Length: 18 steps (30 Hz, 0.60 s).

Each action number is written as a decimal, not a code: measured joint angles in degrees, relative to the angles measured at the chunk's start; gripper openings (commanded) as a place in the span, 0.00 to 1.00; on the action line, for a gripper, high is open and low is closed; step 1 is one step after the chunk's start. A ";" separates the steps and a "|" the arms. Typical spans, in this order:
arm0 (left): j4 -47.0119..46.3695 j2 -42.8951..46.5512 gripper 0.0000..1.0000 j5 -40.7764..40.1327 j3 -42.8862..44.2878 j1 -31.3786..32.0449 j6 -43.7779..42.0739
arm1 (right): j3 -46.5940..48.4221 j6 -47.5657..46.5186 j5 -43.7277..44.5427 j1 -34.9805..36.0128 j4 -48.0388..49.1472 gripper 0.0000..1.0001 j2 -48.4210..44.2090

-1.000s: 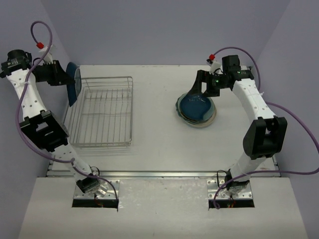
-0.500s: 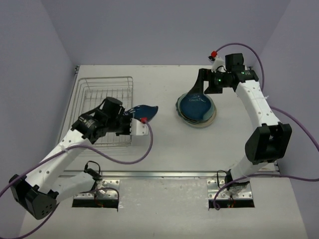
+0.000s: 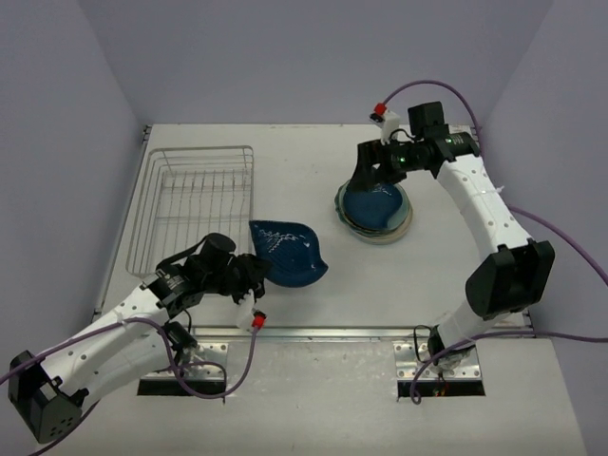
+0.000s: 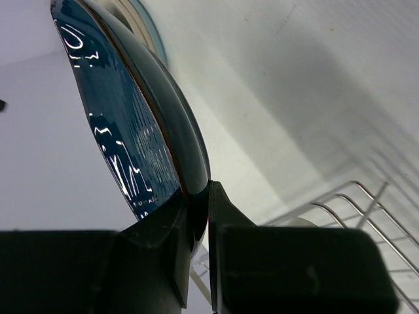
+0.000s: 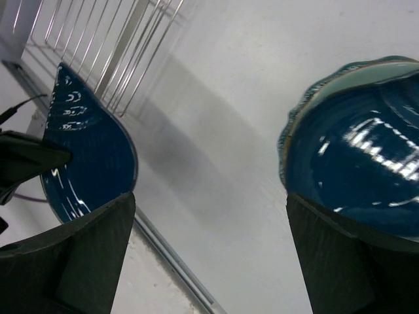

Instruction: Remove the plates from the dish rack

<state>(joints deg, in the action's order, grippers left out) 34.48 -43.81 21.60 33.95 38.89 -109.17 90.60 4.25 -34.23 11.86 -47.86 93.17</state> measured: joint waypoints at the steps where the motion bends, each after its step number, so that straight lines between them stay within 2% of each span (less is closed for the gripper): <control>1: -1.00 -0.43 0.00 0.60 0.00 0.38 -0.59 | -0.34 -0.20 0.10 1.74 -0.12 0.95 -0.01; 9: -3.52 -2.78 0.00 3.35 -0.07 3.43 -2.62 | -3.57 -1.29 2.64 12.37 -1.03 0.87 0.39; 18: -4.70 -2.84 0.00 3.79 -2.87 5.68 -3.09 | -3.51 -1.26 4.23 13.72 -2.44 0.79 4.01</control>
<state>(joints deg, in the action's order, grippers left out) 29.78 -46.65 25.38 31.08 44.57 -112.27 87.08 2.99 -30.00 25.57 -50.31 97.18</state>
